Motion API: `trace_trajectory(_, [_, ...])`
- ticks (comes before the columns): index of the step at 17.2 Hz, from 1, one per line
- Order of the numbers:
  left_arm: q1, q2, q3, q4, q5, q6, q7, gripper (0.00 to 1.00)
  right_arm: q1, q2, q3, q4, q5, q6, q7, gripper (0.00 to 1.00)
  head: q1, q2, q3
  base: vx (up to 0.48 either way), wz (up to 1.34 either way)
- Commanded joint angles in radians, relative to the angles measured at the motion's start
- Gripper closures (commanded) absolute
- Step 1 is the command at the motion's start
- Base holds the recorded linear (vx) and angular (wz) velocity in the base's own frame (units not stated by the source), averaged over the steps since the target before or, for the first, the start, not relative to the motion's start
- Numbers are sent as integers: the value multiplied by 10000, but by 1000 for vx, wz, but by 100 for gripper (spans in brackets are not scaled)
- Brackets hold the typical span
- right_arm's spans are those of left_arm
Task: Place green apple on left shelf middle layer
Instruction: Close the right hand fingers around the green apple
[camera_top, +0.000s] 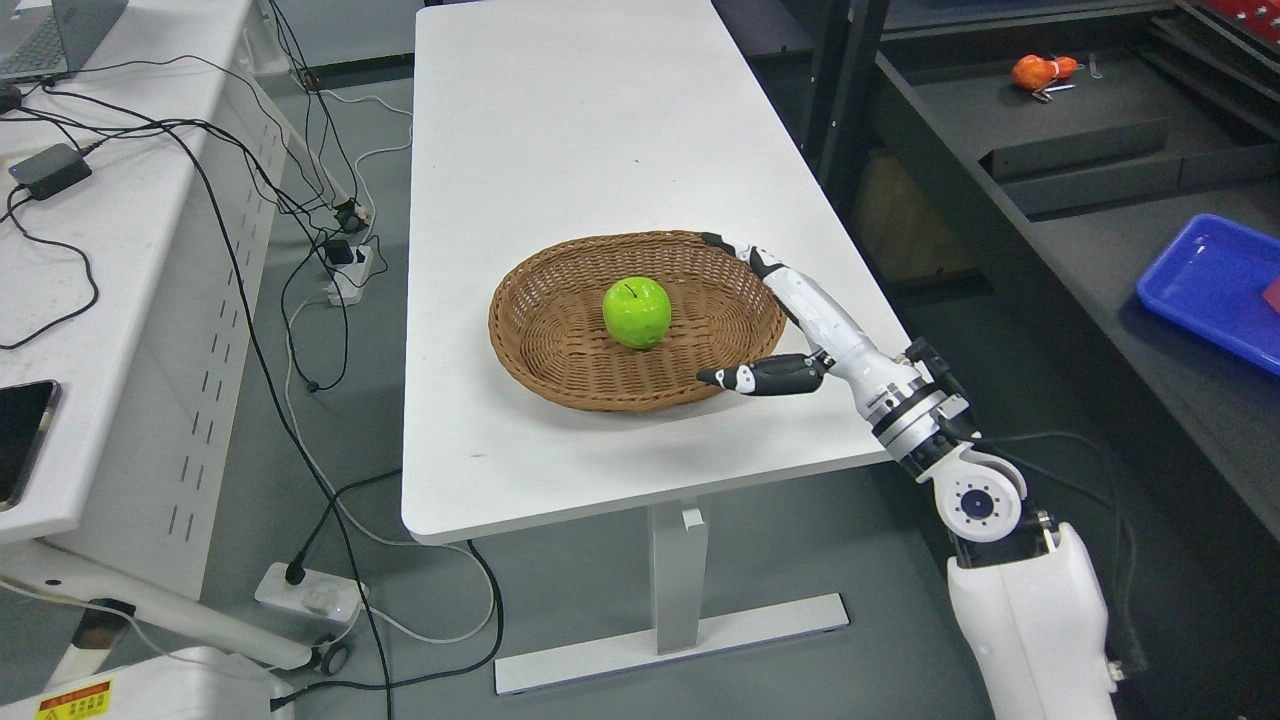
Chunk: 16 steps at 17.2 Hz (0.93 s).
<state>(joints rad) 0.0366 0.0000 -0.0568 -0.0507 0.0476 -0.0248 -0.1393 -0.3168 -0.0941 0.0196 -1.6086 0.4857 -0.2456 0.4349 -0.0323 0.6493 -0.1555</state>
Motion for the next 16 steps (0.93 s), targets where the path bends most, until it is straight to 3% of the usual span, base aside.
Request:
trace_trajectory(1, [2,175,0,1,0,-13,12,0,-989,-531,1703,515,801,446,819,0,0,0,0,202,60])
trace_trajectory(4, [2,175,0,1,0,2,-3,0,-1126,-624,2425,1050,1920,446,867,0,0,0,0,157,27])
trace_trajectory(8, [2,175,0,1,0,2,12,0,-2229,-609,2717,2507,2000,629,1005,0,0,0,0,98,0])
trace_trajectory(10, [2,175,0,16,0,2,-3,0,-2659,-578,3466,3029,2000,737,1005,0,0,0,0,65,-3])
trace_trajectory(16, [2,175,0,1,0,-13,-3,0,-2967,-548,4420,4394,2644,829,1005,0,0,0,0,17,0])
